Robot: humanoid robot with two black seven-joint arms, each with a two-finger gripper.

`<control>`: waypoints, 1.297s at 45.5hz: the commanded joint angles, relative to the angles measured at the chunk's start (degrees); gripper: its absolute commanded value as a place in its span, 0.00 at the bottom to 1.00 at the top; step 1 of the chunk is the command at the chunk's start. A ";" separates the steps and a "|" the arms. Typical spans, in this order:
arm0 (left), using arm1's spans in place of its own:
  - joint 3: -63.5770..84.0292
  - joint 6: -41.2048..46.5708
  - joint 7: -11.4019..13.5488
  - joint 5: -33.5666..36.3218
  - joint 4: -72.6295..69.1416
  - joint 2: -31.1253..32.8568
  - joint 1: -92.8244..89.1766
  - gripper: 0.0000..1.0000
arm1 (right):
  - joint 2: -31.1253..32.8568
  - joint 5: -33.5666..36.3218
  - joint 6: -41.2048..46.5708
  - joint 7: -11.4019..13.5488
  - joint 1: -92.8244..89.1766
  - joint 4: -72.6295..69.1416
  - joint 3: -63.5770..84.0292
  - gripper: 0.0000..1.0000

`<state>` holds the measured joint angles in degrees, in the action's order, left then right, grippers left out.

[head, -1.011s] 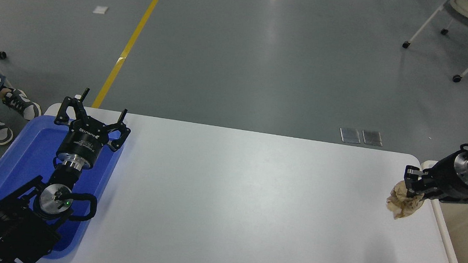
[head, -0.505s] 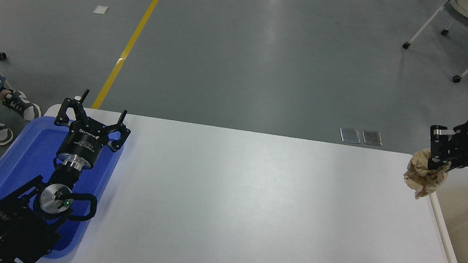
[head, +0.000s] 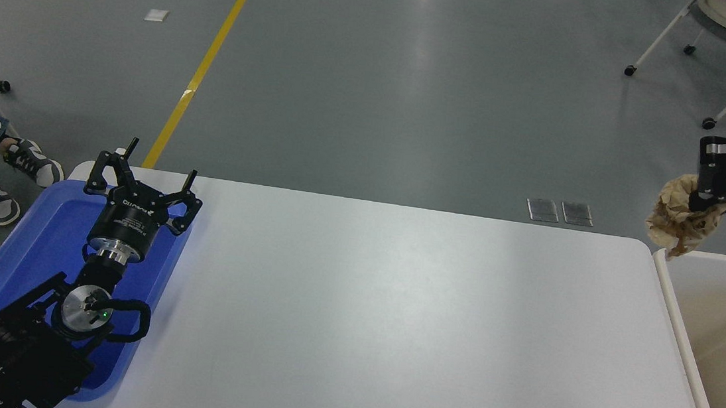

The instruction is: Pick up paper ball place in dustbin

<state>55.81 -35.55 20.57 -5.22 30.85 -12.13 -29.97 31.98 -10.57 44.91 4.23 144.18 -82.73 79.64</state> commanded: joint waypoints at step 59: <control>0.00 0.04 -0.01 -0.05 0.00 0.00 0.00 1.00 | 28.58 -12.90 0.09 0.25 1.10 13.56 23.28 0.00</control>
<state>55.81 -35.49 20.62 -5.27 30.85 -12.13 -29.97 56.32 -21.24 45.00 4.49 145.75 -72.62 101.58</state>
